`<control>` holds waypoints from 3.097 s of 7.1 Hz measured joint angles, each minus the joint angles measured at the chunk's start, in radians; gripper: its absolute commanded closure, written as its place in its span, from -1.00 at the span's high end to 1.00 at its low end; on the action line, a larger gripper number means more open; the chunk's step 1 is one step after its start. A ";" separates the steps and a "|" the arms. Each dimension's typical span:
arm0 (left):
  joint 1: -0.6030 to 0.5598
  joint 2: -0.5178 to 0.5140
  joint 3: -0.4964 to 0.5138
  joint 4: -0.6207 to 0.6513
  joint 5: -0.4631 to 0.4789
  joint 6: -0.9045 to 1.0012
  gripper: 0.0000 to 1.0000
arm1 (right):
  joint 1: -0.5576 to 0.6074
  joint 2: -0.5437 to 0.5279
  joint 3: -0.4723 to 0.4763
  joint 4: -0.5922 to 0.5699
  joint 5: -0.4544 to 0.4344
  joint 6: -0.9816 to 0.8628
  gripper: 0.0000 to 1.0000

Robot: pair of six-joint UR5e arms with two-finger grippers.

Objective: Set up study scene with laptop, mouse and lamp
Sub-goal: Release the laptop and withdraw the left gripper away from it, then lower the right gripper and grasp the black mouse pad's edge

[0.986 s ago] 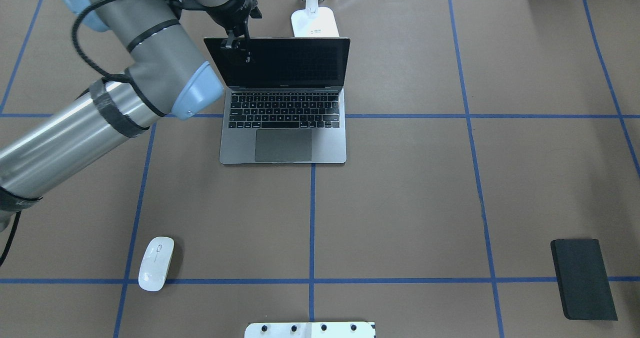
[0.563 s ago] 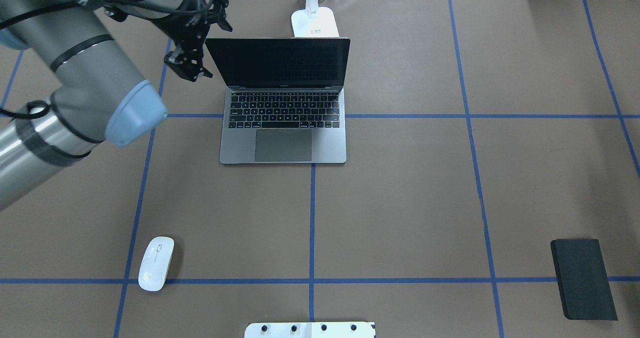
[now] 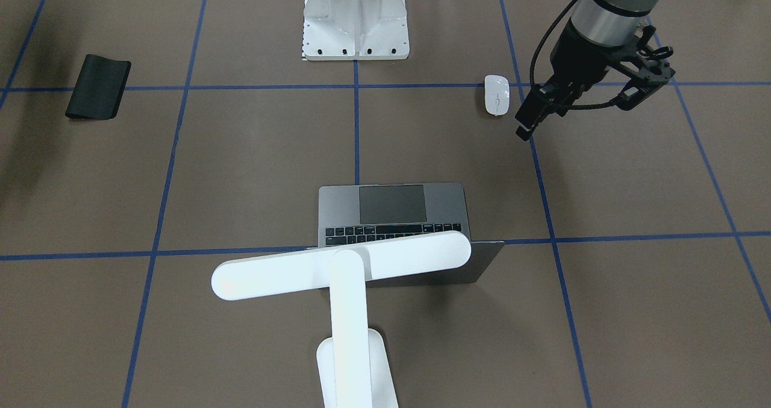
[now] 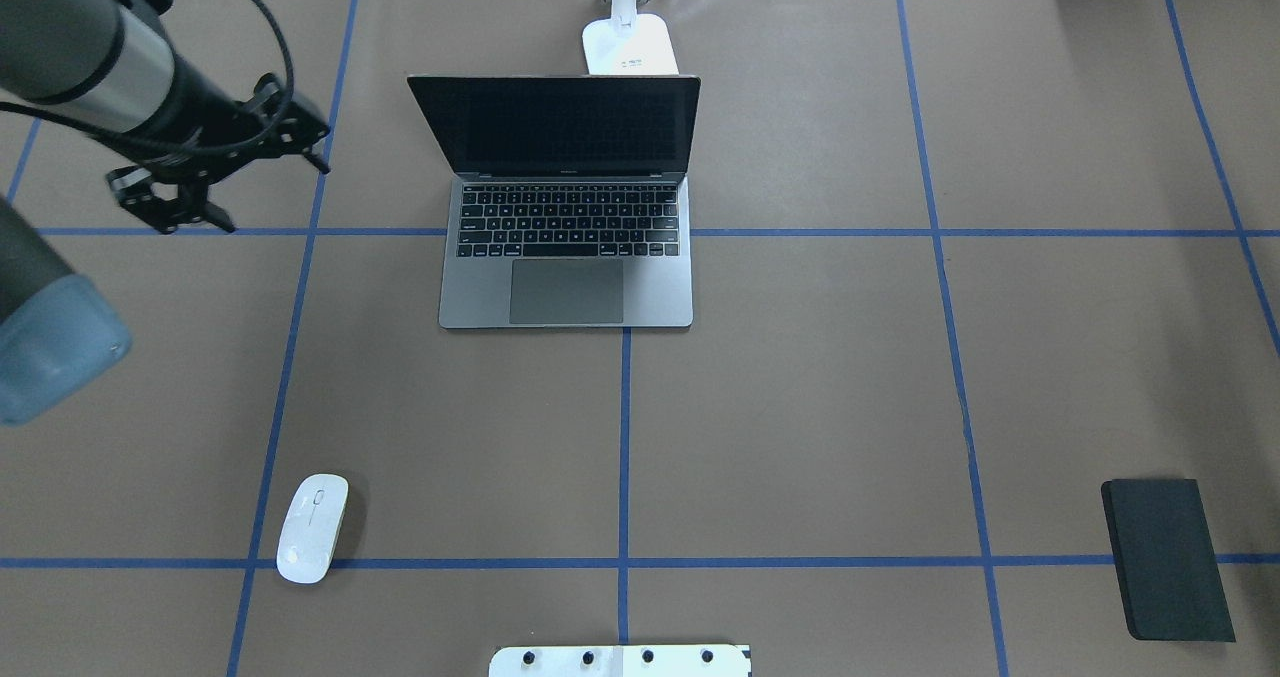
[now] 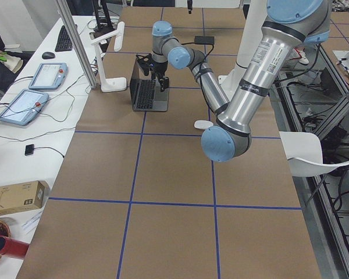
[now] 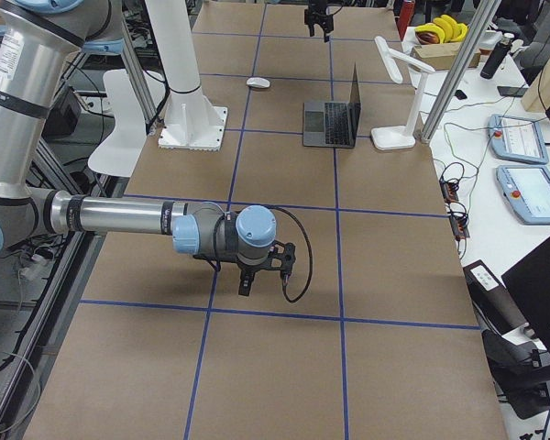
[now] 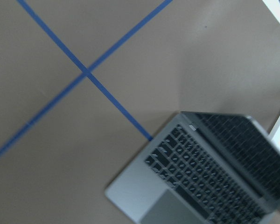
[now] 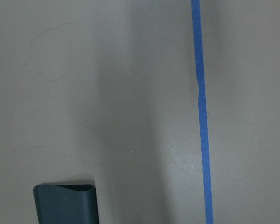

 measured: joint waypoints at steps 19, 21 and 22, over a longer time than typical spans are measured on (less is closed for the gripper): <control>-0.200 0.294 -0.094 0.005 -0.127 0.839 0.98 | -0.371 0.013 -0.075 0.085 0.203 0.106 0.99; -0.200 0.298 -0.104 0.006 -0.127 0.839 0.98 | -0.413 0.048 -0.149 0.136 0.208 0.106 1.00; -0.201 0.303 -0.112 0.006 -0.127 0.839 0.98 | -0.431 0.063 -0.223 0.233 0.209 0.111 1.00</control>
